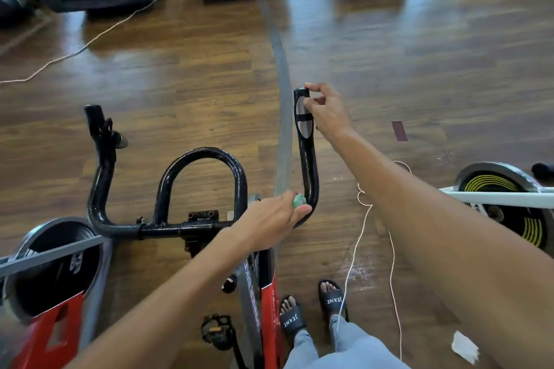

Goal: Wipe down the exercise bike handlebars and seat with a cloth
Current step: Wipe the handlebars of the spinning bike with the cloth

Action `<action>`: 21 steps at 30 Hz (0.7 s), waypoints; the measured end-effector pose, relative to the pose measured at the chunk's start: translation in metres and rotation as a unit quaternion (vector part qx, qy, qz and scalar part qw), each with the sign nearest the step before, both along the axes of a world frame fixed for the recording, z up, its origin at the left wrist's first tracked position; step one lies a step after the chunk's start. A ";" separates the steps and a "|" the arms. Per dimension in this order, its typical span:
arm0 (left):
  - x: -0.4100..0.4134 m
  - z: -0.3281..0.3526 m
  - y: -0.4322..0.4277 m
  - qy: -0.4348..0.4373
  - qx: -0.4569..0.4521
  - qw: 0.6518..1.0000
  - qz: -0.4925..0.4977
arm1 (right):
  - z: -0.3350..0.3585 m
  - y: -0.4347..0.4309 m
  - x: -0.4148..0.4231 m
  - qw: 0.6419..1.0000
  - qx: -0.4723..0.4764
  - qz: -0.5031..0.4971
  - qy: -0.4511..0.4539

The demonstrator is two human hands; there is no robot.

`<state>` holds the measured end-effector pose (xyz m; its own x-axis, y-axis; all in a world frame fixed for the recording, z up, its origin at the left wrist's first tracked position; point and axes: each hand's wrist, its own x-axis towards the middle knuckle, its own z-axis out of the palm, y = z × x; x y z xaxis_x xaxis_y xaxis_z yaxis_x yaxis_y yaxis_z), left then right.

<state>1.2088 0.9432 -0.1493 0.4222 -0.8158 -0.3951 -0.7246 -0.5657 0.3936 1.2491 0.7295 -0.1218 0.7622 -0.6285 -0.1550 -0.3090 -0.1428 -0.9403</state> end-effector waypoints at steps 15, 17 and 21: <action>-0.065 -0.022 -0.061 -0.219 -0.068 0.922 0.311 | -0.002 -0.008 -0.002 0.997 0.029 0.066 -0.010; -0.062 -0.018 -0.084 -0.183 -0.062 0.901 0.388 | -0.004 -0.012 -0.003 0.996 0.031 0.086 -0.008; -0.036 -0.014 -0.133 -0.120 -0.042 0.852 0.508 | -0.004 -0.023 -0.001 0.992 0.028 0.121 -0.011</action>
<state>1.1730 0.8106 -0.1630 0.9879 -0.0016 -0.1553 0.0572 -0.9259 0.3735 1.2479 0.7068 -0.1259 0.8929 -0.4181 -0.1668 -0.2522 -0.1576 -0.9548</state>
